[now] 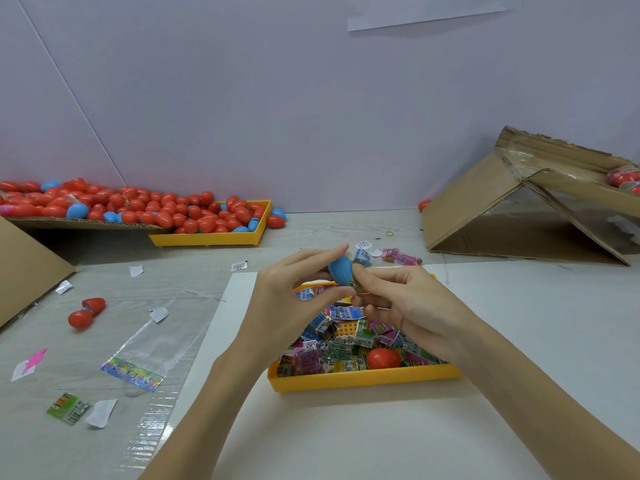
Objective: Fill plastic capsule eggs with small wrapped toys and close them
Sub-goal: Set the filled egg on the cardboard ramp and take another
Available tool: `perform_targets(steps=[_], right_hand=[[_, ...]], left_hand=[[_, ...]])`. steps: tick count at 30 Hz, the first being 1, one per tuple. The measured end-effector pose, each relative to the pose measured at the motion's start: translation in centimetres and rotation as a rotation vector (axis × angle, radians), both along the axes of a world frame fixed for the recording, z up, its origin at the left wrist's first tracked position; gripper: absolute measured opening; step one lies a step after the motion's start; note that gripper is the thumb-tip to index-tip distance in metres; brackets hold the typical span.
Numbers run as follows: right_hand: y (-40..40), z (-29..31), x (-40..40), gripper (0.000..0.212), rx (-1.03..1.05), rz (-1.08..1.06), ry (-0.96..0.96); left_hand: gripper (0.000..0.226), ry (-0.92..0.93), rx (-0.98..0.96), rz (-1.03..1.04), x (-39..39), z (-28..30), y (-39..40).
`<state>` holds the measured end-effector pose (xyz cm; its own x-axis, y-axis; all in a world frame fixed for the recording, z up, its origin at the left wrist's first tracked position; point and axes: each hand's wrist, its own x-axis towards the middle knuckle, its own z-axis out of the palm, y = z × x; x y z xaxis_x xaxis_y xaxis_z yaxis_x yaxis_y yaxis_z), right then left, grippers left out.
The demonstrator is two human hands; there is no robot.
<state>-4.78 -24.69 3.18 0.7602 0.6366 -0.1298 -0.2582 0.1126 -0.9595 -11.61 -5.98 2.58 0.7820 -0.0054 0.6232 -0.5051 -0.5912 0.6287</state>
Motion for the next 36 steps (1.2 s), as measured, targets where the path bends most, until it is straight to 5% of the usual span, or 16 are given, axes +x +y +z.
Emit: perform_targets(steps=[8,17,36], right_hand=[[0.31,0.00,0.13,0.039,0.065,0.022,0.281],[0.11,0.48,0.12,0.036,0.078,0.114,0.395],[0.82,0.07,-0.42,0.047,0.141,0.089,0.590]], left_hand=[[0.053,-0.126,0.261,0.125,0.16,0.15,0.28],[0.046,-0.134,0.129,0.132,0.18,-0.20,0.42],[0.041,-0.206,0.266,0.117,0.82,-0.73,0.58]])
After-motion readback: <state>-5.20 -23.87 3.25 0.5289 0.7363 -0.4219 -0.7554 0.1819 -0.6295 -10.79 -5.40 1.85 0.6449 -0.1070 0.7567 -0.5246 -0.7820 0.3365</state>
